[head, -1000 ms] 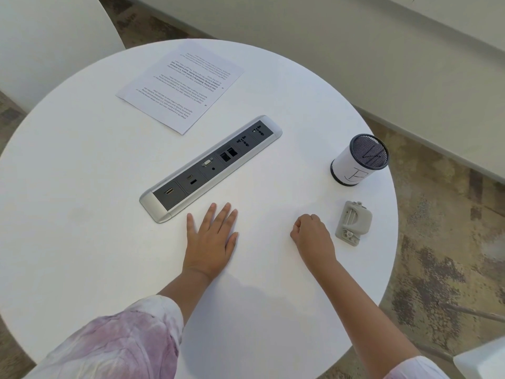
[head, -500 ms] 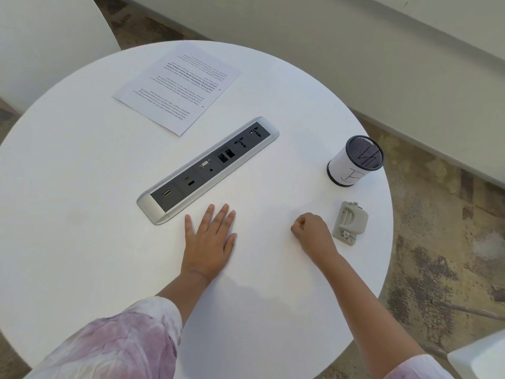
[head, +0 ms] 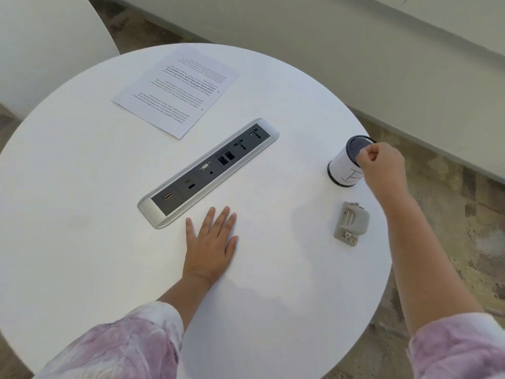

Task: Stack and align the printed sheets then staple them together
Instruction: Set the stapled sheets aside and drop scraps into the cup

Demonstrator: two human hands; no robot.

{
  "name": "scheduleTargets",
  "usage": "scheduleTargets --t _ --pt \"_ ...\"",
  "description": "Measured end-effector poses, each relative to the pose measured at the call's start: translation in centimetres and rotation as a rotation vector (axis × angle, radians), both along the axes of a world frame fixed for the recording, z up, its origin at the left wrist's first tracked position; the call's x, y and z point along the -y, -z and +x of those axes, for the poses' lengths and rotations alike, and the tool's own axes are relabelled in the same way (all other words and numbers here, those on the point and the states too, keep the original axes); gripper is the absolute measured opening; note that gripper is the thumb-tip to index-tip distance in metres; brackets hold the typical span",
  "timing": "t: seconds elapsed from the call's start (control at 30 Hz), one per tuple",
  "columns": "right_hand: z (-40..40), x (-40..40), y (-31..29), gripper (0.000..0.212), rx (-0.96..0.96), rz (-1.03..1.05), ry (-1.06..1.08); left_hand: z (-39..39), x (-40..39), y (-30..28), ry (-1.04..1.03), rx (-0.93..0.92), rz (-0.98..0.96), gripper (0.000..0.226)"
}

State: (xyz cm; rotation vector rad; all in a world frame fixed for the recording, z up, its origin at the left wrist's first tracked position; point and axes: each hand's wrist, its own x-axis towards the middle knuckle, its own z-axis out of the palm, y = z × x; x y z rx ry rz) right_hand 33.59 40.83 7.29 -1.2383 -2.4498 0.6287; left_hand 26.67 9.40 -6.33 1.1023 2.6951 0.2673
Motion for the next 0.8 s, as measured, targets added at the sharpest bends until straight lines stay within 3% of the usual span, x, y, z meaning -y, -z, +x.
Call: scheduleTargets --t 0.27,0.8 --pt "0.4 -3.1 0.8 0.032 0.160 -0.044 0.054 0.0 0.0 0.0 -0.001 -0.006 0.003 0.053" --pt "0.6 -4.0 1.4 0.032 0.084 0.027 0.054 0.0 -0.1 0.2 0.005 -0.018 -0.018 0.052"
